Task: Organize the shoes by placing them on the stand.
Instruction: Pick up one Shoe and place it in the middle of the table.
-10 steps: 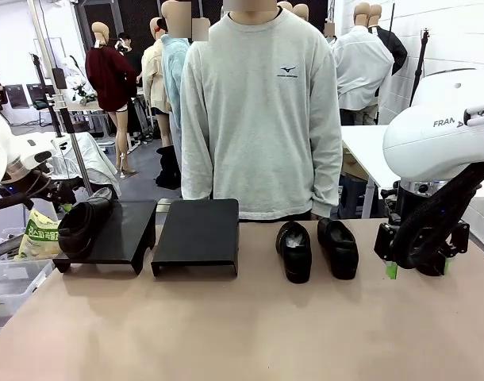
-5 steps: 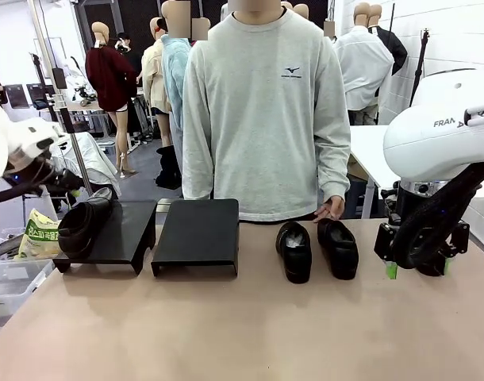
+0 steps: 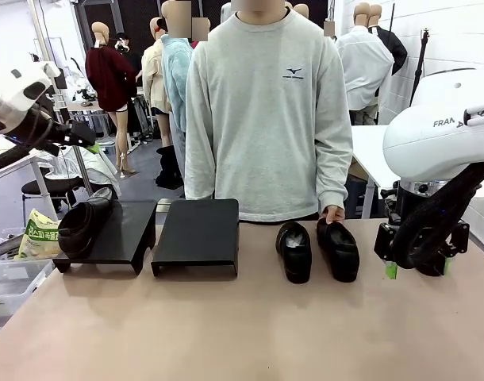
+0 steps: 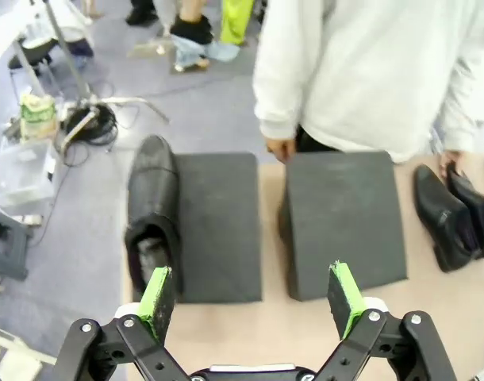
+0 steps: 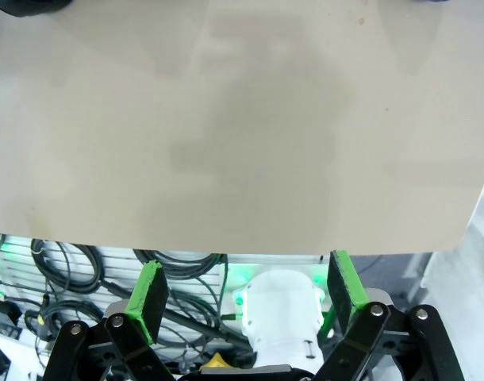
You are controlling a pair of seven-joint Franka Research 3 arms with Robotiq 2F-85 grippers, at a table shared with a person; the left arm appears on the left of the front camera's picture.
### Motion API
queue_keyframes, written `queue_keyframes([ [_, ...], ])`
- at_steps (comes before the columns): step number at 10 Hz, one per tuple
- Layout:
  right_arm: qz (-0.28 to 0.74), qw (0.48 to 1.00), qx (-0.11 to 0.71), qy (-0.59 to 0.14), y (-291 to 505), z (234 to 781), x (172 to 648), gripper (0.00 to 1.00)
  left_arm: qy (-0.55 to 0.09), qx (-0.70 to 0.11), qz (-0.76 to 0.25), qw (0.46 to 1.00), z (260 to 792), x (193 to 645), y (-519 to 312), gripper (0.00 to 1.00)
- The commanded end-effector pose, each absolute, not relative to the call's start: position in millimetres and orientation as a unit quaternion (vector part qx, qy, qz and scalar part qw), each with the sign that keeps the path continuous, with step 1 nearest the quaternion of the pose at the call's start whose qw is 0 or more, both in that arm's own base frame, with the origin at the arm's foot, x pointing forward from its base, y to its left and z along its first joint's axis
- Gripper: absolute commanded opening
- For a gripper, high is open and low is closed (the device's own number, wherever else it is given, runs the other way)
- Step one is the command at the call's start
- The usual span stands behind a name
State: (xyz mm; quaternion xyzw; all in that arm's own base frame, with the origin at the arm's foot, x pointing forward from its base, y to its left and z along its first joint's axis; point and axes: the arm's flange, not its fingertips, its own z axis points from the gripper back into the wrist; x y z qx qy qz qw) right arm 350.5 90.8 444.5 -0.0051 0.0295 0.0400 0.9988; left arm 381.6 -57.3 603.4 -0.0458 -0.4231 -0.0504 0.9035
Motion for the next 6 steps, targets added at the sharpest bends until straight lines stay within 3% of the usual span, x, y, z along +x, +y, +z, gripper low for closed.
queue_keyframes([
  [1,0.033,0.999,-0.006,0.03,91.9,444.3,349.9,1.0,-0.353,-0.082,-0.043,0.931,585.4,363.5,-89.4,1.0],
  [6,0.033,0.999,-0.006,0.03,91.9,444.3,349.9,1.0,-0.19,-0.149,-0.041,0.97,552.0,308.3,-132.4,1.0],
])
